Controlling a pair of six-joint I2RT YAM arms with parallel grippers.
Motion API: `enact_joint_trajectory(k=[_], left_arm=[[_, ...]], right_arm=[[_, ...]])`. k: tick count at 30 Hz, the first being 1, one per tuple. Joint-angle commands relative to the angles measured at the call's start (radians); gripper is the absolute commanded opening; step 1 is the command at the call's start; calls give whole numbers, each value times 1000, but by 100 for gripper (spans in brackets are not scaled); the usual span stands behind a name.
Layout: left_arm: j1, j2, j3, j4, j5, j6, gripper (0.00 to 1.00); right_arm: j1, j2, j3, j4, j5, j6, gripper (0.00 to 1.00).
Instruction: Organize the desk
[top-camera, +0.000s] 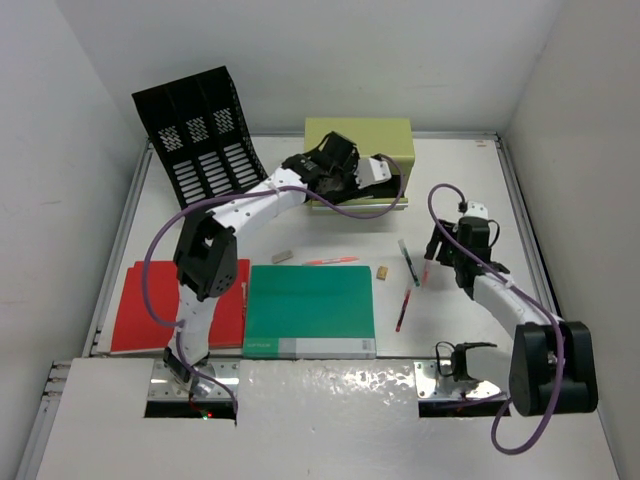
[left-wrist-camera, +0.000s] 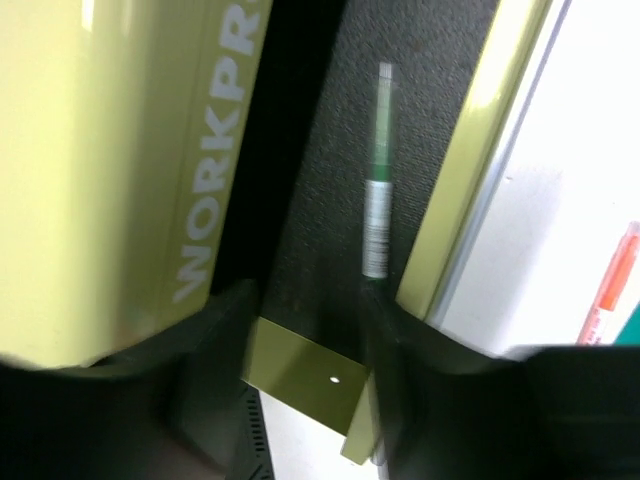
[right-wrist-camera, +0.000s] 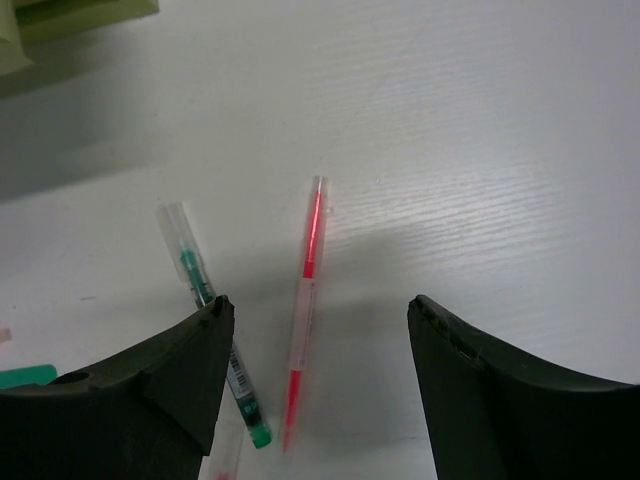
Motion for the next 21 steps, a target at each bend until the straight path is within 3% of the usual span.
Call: enact_joint_trajectory(k=[1,4,9,13,17,18,21], left_arm=[[-11,-20,49,49,-9,-10,50],[-15,-29,60,51,-9,-39,58],[-15,-75,96,-1,2,-122,59],[-15,-184,37,-49,42,-165,60],[-15,-308,-113,-59,75,-176,60],[-16,-330,-143,-62,86,-176,60],[-15,-403,-277,-90,146,-174,60]], right_arm=[[-1,51,7,60,10,34,68],[-1,113,9,69,20,71,63],[-1,280,61,54,16,97,53],[-1,389,130,22,6,93,44],[-2,417,123,11,38,105,15],[-2,417,118,23,35,103,3],[-7,397,112,26,52,114,0]])
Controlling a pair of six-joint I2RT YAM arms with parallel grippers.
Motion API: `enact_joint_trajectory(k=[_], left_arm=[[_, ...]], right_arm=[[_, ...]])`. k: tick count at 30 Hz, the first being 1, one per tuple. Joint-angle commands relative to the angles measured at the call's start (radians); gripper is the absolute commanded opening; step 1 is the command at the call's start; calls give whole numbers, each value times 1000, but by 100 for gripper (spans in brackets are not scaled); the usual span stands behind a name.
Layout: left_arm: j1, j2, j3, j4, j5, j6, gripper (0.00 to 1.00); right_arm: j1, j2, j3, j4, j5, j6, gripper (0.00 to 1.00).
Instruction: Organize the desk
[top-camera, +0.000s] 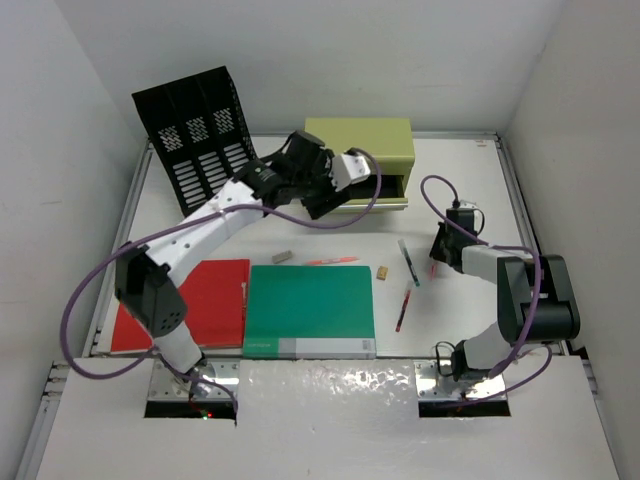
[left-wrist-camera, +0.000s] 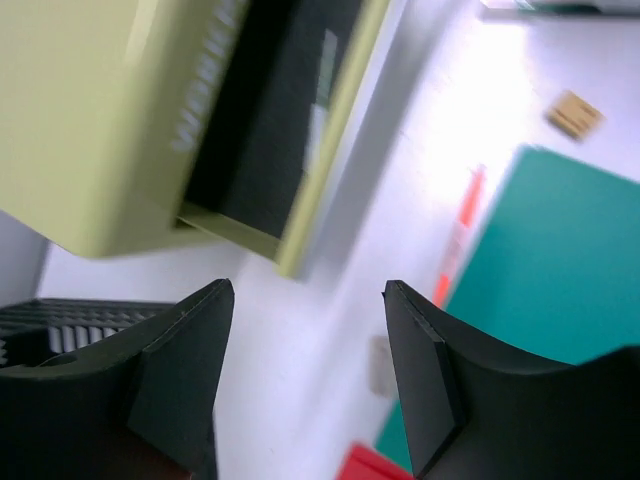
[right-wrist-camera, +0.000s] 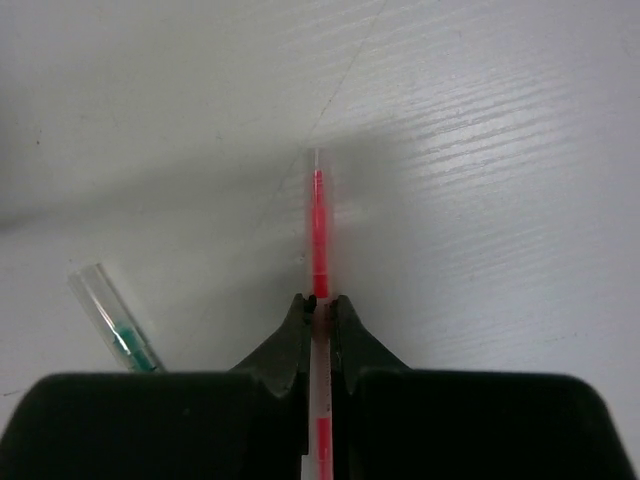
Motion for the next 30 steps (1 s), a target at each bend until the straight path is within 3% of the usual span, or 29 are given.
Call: enact_joint_trajectory(k=[1,6,12,13,15,17,21,25,27,30], left_arm=[[-10,-86,-104,-43,85,-14,60],[-11,-163,-262,-109,128,49,60],[-10,-189,-410,-107,124,89,60],[-10,-189,-423,-92,117,87,60],[-10,-192,-454,-80,105,87,60],[-10,-204,-477,-69,99,87,60],[-10,-229,-505,-66,90,90,60],[-8,-250,-540,-72,74,101,60],[-10,-263,-560,-75,71,110,60],[-8,-266,-574,-75,80,118,60]], right_arm=[[-6,-9,-21,-19,27,25,0],[-9,-182,0,23,116,-89,0],[61,-351,124,166,64,-418,0],[127,-354,149,195,52,-571,0],[228,-336,213,215,-58,-829,0],[265,-278,273,211,-253,-928,0],[367,-120,432,62,-408,-1194,0],[385,9,570,45,-442,-1250,0],[399,80,627,-62,-451,-1319,0],[417,143,707,-131,-471,-1350,15]])
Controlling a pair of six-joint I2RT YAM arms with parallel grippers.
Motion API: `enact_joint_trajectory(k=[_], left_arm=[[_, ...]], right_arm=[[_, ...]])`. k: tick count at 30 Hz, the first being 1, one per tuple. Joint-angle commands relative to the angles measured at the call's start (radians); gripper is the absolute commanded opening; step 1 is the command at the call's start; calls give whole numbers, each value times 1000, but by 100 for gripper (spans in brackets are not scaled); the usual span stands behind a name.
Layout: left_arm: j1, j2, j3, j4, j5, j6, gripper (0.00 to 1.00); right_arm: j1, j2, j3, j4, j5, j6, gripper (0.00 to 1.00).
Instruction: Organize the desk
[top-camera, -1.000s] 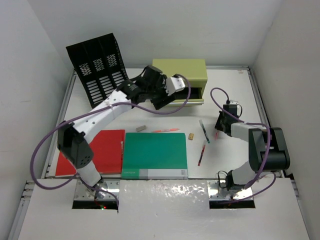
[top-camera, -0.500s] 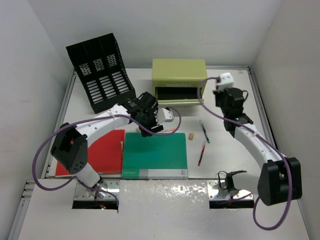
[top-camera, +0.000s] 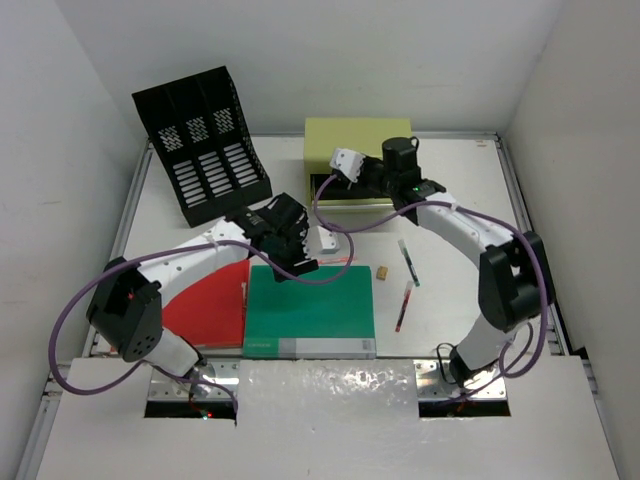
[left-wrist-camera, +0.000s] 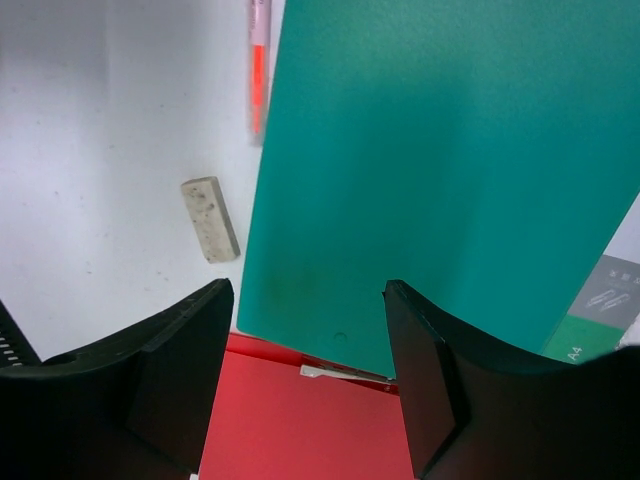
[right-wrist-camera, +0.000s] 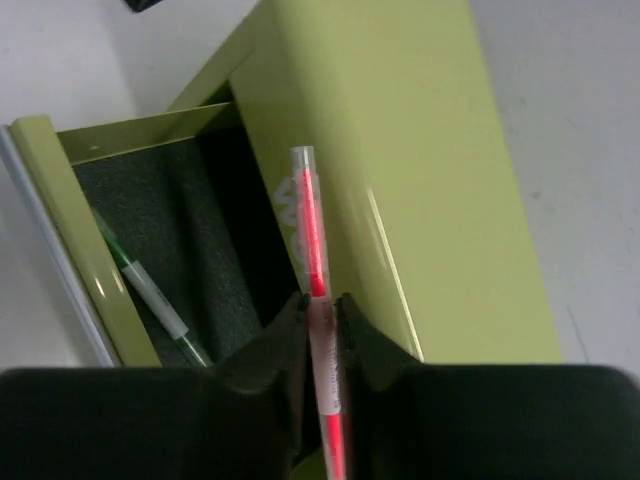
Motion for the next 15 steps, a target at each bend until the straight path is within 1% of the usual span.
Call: enact_joint_trajectory(k=[1,2,3,4,10,12,15], left_arm=[[-8,-32,-13,20,11,24,60],[-8,-31,-15,22,15,26,60],[-8,-28,-16,28,18,27,61],[-8,-20,-18,33,19,29,61],[-9,57,7,71,37,20,61],[-14,77,24,101,48,17,61],[-20,121,54,177,51,-2,61]], right_arm=[[18,27,80,-86,-74,-109,21],[20,30,76,-86,-79,-99,26],[21,30,70,-69,-77,-92,43],[23,27,59,-54,-74,-78,49],[23,-36,24,43,-25,60,59],[23,-88,-8,118,16,164,65],[20,-151,-47,192,142,322,69]])
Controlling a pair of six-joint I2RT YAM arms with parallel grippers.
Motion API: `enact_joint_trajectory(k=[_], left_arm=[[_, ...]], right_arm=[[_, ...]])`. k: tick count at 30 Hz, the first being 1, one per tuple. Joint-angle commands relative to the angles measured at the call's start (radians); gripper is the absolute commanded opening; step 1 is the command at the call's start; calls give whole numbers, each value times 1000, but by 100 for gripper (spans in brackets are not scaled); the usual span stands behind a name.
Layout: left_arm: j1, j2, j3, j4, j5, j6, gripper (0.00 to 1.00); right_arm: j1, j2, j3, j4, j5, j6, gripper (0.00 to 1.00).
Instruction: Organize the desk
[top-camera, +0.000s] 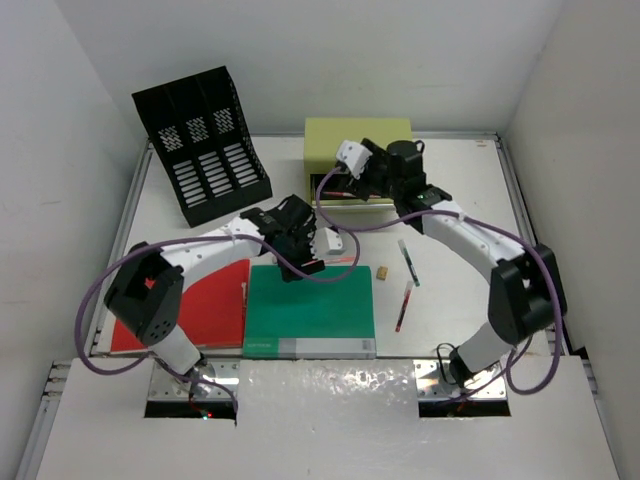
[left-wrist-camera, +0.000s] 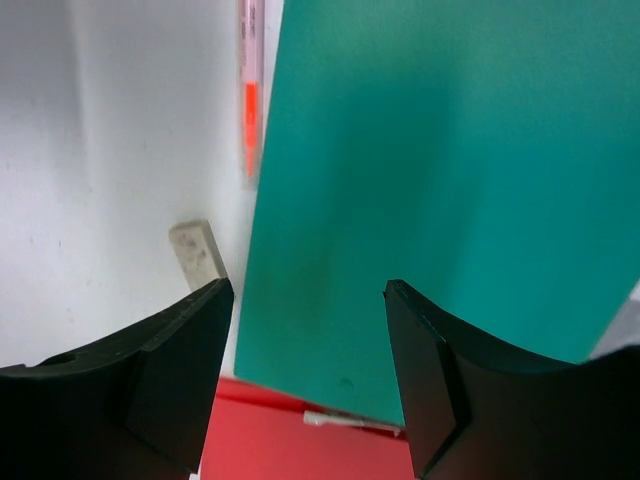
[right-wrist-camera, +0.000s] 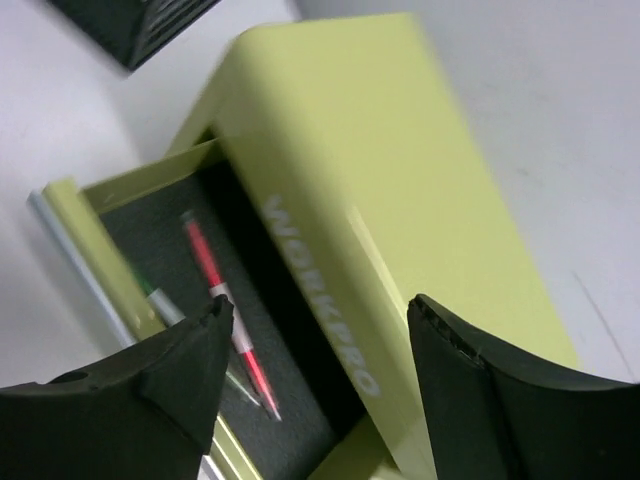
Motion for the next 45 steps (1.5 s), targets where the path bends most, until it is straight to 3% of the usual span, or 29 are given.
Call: enact_joint_trajectory(k=[1,5,9,13,19,29,35,38,39,40,43,45], left_arm=[[-26,52,83,122,28,-25,60],[-53,130,134,233,17,-53,59],[-88,233,216,244,30,-85,50],[-108,346,270,230,13,-107,44],[-110,399,327,239,-38,-164,46],[-109,492,378,164,-55,-165,45],[-109,512,372,127,-53,-153,32],[-109,524,372,115,-39,-148,19],[-109,526,373,114,-38,-150,3],[-109,526,376,115,-36,-153,0],[-109,511,381,115,-6,-161,0],[-109,471,375,124,28,-171,0]], right_arm=[[-2,-147,-41,163,124,216,69],[-11,-270,-116,139,271,400,70],[-43,-414,-269,128,333,521,70],[-52,-534,-381,142,355,551,70],[-55,-675,-501,160,358,543,70],[-55,-717,-558,154,367,528,69],[-54,-741,-575,166,367,517,69],[-54,-751,-579,171,367,515,69],[-55,-752,-581,169,368,518,69],[-54,-754,-582,168,368,523,69],[-55,-751,-564,117,407,561,69],[-58,-728,-535,21,517,610,69]])
